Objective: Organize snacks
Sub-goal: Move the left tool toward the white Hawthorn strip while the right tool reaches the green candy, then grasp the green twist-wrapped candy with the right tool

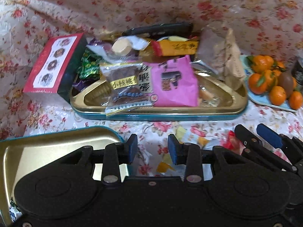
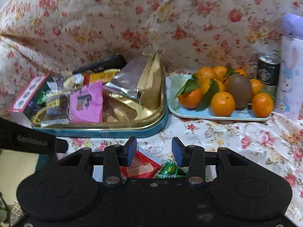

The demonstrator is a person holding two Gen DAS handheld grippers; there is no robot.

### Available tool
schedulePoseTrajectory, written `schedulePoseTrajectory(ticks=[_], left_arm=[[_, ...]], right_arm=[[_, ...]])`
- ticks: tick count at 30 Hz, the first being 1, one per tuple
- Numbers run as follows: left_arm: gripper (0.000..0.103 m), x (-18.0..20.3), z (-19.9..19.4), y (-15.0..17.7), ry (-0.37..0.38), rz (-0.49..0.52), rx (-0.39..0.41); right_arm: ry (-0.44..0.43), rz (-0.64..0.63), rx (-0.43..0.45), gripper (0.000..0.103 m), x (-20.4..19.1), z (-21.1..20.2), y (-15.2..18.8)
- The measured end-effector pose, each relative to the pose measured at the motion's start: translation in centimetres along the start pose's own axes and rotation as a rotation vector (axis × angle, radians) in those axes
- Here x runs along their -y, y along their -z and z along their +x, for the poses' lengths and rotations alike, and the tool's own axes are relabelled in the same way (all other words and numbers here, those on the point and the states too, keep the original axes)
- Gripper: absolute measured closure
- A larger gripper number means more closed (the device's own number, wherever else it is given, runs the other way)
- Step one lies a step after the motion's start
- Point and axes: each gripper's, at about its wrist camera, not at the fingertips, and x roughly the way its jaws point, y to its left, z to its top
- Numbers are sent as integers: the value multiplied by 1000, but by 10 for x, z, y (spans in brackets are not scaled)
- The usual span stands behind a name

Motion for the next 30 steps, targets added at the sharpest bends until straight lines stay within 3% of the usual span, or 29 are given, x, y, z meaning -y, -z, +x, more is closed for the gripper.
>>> schedulePoseTrajectory(ticks=[6,13,18,21,30], left_arm=[[61,9,21,2,-17,36,-68],[65,29,15,25,37,128,-83],[65,43,-1,49,46,199,-76],[65,49,-9,66,106,224,-108],[65,59,-31,100,166,277,-128]], right_arm=[[56,-62,-43,59,-7,13,4],[105,-99,-77,58,10,-6,17],[77,-48,-103,58,35,-34,38],[70,-40,-111,58,44,-53,56],[36,46,-102,58,55,-92,87]])
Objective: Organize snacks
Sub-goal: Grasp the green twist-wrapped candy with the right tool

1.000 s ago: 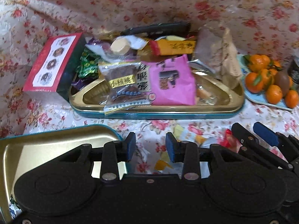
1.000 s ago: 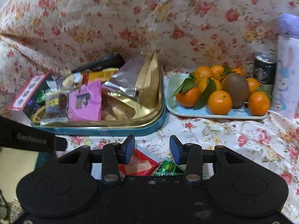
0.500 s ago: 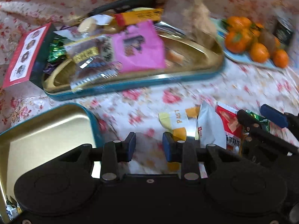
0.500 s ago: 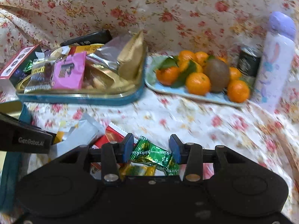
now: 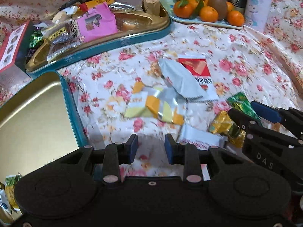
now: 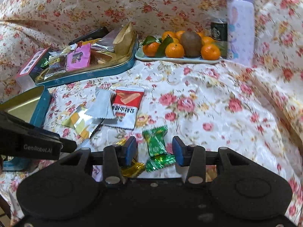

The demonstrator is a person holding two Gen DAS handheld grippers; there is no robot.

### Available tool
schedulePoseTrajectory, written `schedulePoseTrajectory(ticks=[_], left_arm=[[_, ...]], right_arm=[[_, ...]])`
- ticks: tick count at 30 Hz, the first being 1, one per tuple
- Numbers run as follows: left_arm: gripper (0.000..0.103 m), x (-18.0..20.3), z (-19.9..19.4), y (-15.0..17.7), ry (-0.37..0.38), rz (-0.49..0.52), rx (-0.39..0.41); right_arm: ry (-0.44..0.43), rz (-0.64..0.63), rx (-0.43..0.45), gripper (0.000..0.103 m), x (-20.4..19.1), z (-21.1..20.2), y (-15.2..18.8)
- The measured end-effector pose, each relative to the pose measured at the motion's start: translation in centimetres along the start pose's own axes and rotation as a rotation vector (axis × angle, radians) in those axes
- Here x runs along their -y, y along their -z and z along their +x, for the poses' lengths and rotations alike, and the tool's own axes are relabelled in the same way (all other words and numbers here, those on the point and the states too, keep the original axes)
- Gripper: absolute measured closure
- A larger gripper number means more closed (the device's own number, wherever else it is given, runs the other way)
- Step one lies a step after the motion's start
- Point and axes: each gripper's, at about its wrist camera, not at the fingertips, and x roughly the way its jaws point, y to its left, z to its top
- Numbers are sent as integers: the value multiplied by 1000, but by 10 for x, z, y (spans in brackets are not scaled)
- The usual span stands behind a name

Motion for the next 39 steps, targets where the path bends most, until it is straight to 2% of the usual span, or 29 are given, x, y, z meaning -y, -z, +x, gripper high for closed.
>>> schedulePoseTrajectory(ticks=[4,9,12,15,18,22,28,30,32,36,39], left_arm=[[65,-17,-10,3,19,-48,11],[65,-30,-22,14,48,-115,36],[65,-29,-27,24,57,-124,59],[64,-22,-26,34,95,-114,72],[65,-13,-24,41,125,-94,71],[64,-3,-22,51,120,-67,69],[64,-2,-15,55,113,-82,68],[64,0,-15,56,104,-76,72],[64,1,-15,57,98,-72,76],[64,1,-16,53,100,-79,76],[64,-1,-16,47,101,-89,77]], right_arm=[[-2,76,27,58,10,-12,6],[-29,220,112,58,30,-35,14],[-25,259,126,58,36,-42,21],[-25,261,119,58,33,-42,29],[-17,226,120,58,25,-39,32],[-4,163,126,58,18,-32,27],[32,58,130,58,11,-11,17],[53,-9,143,63,6,-6,19],[70,-74,154,73,1,-1,23],[102,-169,224,74,-8,1,38],[104,-177,243,75,-7,2,41]])
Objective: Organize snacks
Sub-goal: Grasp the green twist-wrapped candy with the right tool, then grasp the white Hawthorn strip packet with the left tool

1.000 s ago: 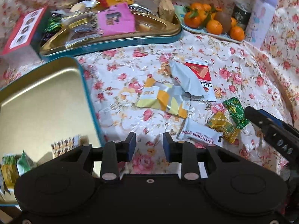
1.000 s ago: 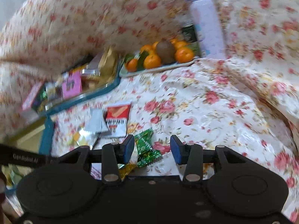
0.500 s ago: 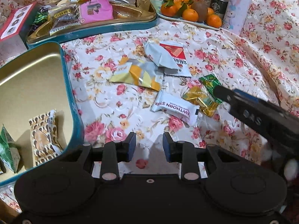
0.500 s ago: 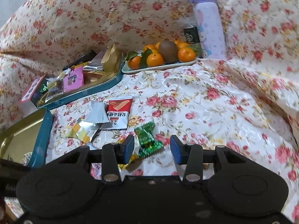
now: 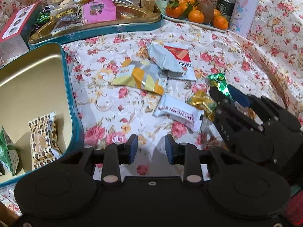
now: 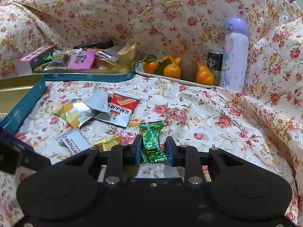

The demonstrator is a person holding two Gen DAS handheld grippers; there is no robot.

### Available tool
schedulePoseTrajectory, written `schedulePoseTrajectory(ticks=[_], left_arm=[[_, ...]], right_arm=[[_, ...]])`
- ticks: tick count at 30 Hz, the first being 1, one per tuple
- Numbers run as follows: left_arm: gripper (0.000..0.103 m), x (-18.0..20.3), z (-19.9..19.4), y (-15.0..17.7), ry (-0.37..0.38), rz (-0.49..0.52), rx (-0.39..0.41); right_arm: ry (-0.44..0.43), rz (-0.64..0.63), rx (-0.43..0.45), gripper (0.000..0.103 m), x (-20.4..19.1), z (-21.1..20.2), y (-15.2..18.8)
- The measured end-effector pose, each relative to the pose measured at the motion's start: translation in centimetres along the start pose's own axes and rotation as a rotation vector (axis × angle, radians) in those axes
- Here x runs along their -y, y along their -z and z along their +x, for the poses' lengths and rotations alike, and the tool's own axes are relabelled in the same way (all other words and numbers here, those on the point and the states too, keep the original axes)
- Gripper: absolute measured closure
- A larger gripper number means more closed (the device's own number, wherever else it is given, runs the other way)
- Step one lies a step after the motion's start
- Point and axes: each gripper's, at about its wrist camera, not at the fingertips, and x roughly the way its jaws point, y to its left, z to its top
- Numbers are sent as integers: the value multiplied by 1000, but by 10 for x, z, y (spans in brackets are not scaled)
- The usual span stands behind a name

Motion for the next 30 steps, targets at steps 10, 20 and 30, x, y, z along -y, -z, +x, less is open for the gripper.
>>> schedulePoseTrajectory(ticks=[10,20,30], left_arm=[[64,1,-3,-25,60,-94,4],[63,11,14,-43,82,-307,-5],[57,14,16,-35,-55,-243,-25]], right_arm=[[-67,113,4,75,18,3,2],[-83,146,8,76,23,2,4],[-89,167,11,75,24,0,5]])
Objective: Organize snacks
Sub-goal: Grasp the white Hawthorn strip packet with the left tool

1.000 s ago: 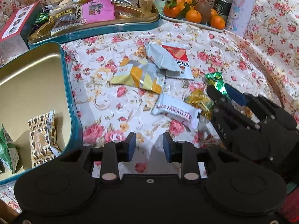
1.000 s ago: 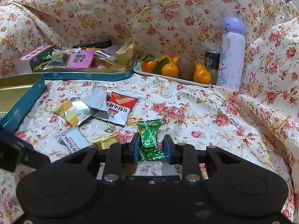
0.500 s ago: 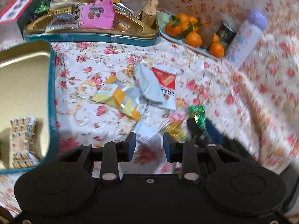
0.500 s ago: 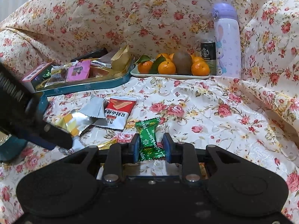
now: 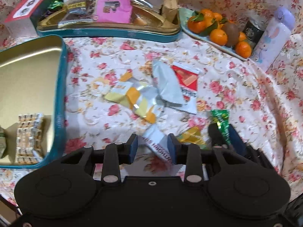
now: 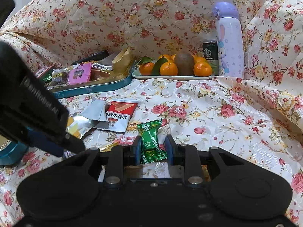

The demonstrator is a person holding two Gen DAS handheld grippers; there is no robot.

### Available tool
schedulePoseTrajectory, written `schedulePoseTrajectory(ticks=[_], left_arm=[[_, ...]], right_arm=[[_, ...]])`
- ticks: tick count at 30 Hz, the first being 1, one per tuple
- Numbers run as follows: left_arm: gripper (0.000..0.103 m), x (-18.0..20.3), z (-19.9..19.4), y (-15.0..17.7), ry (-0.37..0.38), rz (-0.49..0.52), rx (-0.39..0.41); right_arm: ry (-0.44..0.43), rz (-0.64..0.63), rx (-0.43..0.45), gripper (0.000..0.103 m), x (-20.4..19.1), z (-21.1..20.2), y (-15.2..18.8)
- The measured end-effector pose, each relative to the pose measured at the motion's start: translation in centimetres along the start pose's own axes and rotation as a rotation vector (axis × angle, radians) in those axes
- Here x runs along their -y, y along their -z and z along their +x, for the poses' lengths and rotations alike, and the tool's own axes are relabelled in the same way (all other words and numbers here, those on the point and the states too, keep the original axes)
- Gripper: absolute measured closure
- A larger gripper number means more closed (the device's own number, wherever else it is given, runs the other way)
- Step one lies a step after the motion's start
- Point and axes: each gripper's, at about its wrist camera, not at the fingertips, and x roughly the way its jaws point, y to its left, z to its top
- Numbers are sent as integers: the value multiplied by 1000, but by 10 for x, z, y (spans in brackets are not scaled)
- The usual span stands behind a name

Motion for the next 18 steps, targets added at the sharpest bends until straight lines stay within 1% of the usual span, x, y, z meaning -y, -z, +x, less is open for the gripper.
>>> schedulePoseTrajectory(ticks=[4,6,12,18], left_arm=[[60,-7,-6,3,-11,-37,-9],[60,-7,-8,5,-4,-47,-8],[60,-5,-4,9,54,-120,-28],[60,1,-4,9,59,-168,-11]], right_arm=[[1,1,0,76,-1,0,0],[0,2,-1,76,0,0,0],[0,1,-1,76,0,0,0],[-2,3,-2,76,0,0,0]])
